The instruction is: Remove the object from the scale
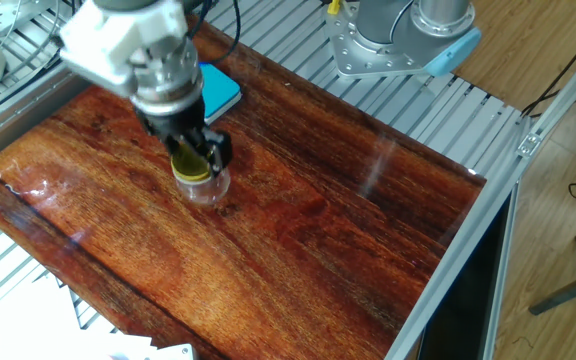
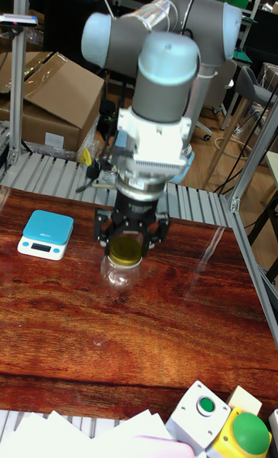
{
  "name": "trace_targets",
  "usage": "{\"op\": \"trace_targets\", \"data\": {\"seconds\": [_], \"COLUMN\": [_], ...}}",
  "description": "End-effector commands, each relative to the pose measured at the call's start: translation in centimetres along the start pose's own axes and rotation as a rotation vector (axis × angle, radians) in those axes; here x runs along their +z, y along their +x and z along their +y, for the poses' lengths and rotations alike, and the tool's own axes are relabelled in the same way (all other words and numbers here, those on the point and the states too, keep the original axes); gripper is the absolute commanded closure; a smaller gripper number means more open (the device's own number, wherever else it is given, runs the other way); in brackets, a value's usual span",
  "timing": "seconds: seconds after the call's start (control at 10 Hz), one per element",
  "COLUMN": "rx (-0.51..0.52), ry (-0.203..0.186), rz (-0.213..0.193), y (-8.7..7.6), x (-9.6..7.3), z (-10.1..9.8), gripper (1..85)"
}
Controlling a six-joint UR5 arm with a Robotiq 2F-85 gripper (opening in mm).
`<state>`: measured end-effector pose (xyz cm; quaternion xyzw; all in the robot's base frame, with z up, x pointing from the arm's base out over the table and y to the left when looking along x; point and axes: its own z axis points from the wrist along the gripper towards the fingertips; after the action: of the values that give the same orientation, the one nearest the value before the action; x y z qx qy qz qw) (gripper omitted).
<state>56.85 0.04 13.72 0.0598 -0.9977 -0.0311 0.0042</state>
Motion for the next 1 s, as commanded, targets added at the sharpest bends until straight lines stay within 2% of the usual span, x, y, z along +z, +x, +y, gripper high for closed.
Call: {"op": "trace_targets", "data": {"seconds": [0.0,0.9], "rx": [0.016,0.015], "ry": [-0.019,-0.029], "rz": [-0.033,-0.09], "y": [-2.6,-4.7], "x": [2.5,5.4], "z": [0.8,1.1], "gripper": [81.3,81.0]}}
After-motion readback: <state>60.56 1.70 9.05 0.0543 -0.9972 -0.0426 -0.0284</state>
